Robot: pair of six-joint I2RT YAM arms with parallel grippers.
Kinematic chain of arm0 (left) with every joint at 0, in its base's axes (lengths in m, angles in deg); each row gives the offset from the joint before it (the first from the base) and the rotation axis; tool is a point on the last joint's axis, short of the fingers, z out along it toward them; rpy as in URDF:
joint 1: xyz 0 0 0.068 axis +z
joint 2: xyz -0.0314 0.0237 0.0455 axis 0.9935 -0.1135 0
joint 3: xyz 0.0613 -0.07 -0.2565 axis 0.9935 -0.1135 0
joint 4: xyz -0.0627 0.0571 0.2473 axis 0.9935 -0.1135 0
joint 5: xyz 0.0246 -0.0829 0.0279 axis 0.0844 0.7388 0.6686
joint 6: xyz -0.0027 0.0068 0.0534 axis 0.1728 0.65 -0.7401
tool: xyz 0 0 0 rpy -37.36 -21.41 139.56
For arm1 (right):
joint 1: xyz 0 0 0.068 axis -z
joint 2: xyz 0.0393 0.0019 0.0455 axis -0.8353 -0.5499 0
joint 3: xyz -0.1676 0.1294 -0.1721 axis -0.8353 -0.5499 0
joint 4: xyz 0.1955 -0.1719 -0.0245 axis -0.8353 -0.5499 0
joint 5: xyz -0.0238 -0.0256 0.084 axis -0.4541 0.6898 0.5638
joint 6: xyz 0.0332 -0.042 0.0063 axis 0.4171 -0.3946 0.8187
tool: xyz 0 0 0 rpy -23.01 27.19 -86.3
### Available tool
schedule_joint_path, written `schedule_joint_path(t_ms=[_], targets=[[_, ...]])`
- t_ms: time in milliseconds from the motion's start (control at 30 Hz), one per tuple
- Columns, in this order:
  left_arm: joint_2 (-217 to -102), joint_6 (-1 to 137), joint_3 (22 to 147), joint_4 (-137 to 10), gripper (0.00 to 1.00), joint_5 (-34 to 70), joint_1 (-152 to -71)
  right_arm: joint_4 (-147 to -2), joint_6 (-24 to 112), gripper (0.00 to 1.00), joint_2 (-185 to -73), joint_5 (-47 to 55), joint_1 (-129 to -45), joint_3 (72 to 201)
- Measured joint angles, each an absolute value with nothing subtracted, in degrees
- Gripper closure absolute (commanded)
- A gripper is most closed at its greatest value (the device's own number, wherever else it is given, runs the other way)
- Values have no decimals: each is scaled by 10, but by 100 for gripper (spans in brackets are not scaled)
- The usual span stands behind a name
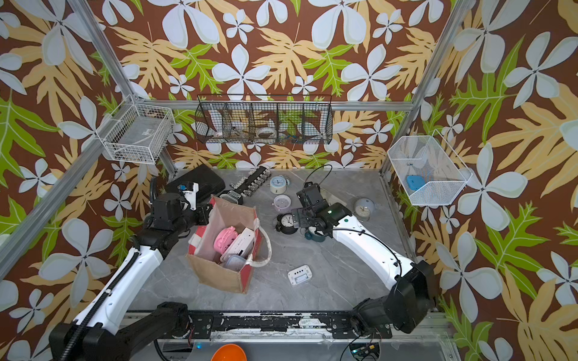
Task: Put the alarm clock into the canvas bag
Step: Pick up the alarm from the center of the board.
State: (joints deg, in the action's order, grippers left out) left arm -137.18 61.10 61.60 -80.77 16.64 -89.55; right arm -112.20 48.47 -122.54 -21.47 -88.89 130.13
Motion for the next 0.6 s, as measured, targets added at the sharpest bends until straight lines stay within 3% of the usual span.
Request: schedule_joint_path(t_ms=[600], targets=[[-1371, 611, 616, -808, 100, 166, -895, -1054, 544, 0, -1320, -207, -837, 1223]])
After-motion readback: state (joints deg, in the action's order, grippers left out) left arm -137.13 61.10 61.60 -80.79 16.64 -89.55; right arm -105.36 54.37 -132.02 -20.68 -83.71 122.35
